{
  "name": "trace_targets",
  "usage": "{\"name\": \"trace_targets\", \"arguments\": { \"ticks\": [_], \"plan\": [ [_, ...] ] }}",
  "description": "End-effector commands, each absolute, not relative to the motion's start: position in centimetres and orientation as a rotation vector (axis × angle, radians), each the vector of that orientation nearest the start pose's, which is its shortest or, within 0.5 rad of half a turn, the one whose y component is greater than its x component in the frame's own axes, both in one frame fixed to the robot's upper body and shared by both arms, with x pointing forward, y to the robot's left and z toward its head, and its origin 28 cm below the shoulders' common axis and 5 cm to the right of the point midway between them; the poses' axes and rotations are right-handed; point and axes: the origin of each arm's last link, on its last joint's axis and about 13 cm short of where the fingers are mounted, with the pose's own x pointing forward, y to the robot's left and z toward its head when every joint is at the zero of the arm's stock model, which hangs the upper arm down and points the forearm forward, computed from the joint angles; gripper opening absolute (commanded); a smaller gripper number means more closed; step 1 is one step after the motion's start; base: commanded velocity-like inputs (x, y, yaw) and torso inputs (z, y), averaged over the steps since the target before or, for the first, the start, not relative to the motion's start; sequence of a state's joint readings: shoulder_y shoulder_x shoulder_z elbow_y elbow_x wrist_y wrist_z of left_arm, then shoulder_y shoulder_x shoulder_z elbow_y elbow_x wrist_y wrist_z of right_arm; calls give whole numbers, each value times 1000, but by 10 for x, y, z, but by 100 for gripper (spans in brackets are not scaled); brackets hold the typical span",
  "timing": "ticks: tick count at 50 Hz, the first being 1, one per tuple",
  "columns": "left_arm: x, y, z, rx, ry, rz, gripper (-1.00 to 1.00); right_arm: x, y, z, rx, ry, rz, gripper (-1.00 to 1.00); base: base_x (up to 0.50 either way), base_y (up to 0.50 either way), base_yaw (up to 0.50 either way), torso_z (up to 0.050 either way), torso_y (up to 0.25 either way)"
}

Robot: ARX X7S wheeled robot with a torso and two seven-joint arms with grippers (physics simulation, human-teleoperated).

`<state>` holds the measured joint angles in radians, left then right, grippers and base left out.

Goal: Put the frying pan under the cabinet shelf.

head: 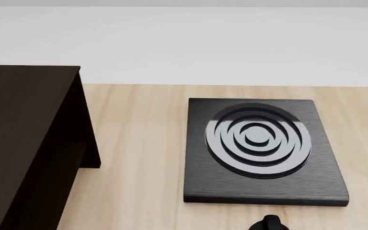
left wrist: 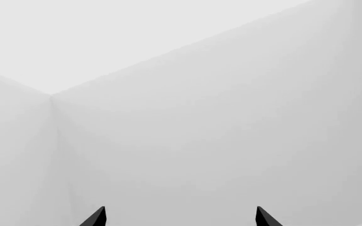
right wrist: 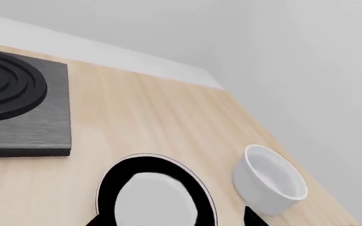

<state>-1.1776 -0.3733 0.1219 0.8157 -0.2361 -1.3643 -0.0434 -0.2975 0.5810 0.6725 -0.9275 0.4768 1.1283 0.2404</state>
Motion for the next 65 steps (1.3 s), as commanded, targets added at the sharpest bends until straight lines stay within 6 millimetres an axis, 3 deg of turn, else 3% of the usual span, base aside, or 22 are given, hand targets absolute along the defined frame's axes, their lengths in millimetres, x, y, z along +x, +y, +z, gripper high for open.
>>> {"name": "trace_targets", "arguments": {
  "ticks": [1,19,36,65],
  "plan": [
    [230,241,348,345,-568,12,100,97,-239,148,-355,289,-460,100,0,0,0,0,0],
    [227,243,347,340,-570,11,100,79,-240,136,-335,316,-469,100,0,0,0,0,0],
    [226,242,347,340,-572,9,100,81,-238,121,-310,353,-455,100,0,0,0,0,0],
    [227,239,346,343,-568,0,100,81,-258,85,-272,411,-480,100,0,0,0,0,0]
  ]
}}
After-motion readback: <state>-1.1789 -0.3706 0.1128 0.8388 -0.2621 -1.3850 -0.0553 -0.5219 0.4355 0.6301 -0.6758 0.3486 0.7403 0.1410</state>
